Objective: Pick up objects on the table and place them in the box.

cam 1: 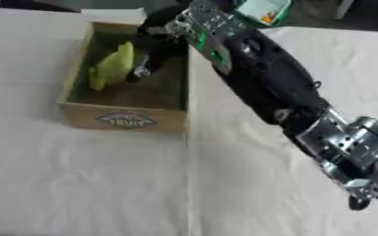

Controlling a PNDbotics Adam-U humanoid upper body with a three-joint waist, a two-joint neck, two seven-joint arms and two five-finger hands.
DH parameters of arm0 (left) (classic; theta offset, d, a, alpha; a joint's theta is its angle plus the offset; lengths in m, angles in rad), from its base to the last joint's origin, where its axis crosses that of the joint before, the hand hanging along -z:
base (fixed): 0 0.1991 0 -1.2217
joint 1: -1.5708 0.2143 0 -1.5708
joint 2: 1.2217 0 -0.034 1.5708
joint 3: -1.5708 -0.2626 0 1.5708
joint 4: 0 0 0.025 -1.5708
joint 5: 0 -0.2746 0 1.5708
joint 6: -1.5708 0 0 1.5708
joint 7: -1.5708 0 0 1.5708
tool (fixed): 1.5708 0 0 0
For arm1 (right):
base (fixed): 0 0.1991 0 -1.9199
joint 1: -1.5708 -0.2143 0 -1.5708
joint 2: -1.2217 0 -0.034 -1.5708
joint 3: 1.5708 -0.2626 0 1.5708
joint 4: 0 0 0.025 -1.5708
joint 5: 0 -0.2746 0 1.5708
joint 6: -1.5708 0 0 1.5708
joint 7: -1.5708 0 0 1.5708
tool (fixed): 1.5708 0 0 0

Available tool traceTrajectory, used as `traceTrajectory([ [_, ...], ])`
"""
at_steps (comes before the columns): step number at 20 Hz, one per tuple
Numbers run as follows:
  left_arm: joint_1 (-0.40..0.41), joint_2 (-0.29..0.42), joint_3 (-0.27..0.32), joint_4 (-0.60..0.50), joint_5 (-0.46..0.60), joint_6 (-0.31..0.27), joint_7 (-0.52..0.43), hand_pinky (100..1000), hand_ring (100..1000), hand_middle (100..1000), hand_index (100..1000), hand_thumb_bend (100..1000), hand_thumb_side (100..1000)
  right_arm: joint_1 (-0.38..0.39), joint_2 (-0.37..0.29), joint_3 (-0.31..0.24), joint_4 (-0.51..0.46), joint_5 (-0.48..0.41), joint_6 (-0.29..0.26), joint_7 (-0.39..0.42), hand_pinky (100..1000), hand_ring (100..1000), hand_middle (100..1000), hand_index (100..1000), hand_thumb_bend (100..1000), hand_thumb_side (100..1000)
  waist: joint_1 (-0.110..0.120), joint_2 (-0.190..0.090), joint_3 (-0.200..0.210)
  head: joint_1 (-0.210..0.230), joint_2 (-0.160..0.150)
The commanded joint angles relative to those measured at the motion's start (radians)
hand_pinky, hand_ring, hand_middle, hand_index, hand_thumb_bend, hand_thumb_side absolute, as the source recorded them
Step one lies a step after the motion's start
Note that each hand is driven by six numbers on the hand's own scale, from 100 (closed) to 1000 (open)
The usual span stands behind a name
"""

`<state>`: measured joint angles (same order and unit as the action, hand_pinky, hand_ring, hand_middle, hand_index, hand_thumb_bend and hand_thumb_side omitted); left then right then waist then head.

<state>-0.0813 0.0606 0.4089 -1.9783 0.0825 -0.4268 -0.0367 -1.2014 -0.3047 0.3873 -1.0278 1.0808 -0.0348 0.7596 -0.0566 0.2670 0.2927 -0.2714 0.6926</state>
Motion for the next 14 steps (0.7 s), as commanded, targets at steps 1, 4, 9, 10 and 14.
traceTrajectory([
  [1, -0.011, 0.016, 0.003, -0.022, 0.01, -0.001, 0.006, 485, 522, 545, 670, 100, 593, -0.024, -0.029, -0.018, -0.048, -0.013, 0.004, 0.001, 917, 906, 861, 963, 558, 904, 0.01, -0.022, -0.002, 0.007, -0.002],
  [4, -0.011, 0.018, 0.004, -0.022, 0.011, -0.002, 0.007, 485, 523, 545, 670, 100, 593, -0.012, -0.056, -0.033, -0.129, -0.056, 0.025, -0.031, 913, 892, 855, 960, 429, 963, 0.01, -0.022, -0.004, 0.013, -0.001],
  [9, -0.013, 0.022, 0.012, -0.022, 0.01, -0.004, 0.017, 485, 523, 545, 670, 100, 593, 0.044, -0.169, -0.092, -0.433, -0.197, 0.146, -0.145, 884, 821, 800, 928, 100, 1000, 0.009, -0.022, -0.013, 0.045, -0.005],
  [10, -0.013, 0.024, 0.013, -0.022, 0.011, -0.004, 0.019, 485, 523, 545, 670, 100, 593, 0.061, -0.197, -0.109, -0.502, -0.232, 0.191, -0.177, 877, 807, 784, 901, 100, 1000, 0.009, -0.022, -0.016, 0.053, -0.004],
  [14, -0.012, 0.028, 0.015, -0.022, 0.012, -0.006, 0.029, 485, 523, 545, 671, 100, 593, 0.172, -0.278, -0.18, -0.771, -0.402, 0.373, -0.316, 860, 763, 720, 861, 100, 1000, 0.015, -0.023, -0.025, 0.079, 0.001],
])
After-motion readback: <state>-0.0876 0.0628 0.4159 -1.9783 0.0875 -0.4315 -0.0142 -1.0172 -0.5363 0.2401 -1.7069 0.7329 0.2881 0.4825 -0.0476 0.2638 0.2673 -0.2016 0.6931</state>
